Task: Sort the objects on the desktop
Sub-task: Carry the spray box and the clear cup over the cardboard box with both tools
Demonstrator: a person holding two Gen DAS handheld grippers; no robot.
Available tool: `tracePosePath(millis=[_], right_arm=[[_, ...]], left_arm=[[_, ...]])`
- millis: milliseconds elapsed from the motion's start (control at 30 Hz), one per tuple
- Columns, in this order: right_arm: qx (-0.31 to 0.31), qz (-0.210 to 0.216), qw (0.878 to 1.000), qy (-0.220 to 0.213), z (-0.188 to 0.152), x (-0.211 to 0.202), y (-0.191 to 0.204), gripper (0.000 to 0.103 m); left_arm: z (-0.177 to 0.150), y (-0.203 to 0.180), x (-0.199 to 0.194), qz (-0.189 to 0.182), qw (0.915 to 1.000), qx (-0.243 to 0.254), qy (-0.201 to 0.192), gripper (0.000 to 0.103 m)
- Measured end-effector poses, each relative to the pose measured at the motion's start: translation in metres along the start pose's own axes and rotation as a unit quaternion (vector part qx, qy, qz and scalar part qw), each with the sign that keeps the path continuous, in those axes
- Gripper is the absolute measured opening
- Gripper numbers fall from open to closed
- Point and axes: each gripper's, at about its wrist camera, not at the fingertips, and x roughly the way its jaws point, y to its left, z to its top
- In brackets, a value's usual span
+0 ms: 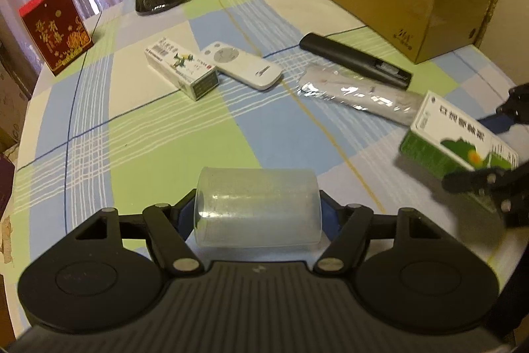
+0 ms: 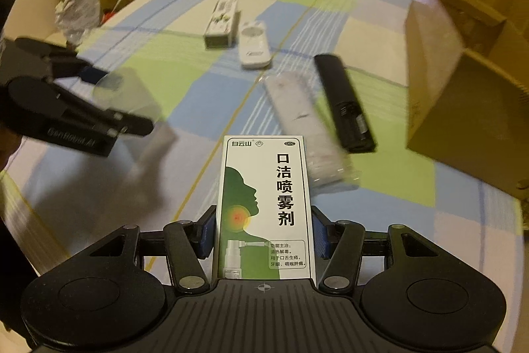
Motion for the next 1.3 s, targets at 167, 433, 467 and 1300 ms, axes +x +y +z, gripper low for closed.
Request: tracePosePath(millis=[167, 433, 467, 1300], right_arm=[[0.025, -0.013, 0.999, -0.024, 0.003, -0.029, -0.009, 0.055], [0.075, -0.027, 0.995, -0.056, 0.003, -0.069, -0.029, 0.055], [0.079, -0.028, 0.995, -0.059, 0.002, -0.074, -0.031, 0.055], [0.127, -0.058, 0.984, -0.111, 0.001, -0.134, -0.082, 0.055]], left_arm=[[0.009, -0.015, -0.026, -0.004, 0.9999, -0.003, -0.011, 0.068], [0.03, -0.042, -0.064, -0.005, 0.9995, 0.009, -0.028, 0.068], [0.034, -0.045, -0.068, -0.005, 0.9994, 0.012, -0.031, 0.068], [0.081, -0.094, -0.099, -0.01, 0.996, 0.061, -0.065, 0.068]])
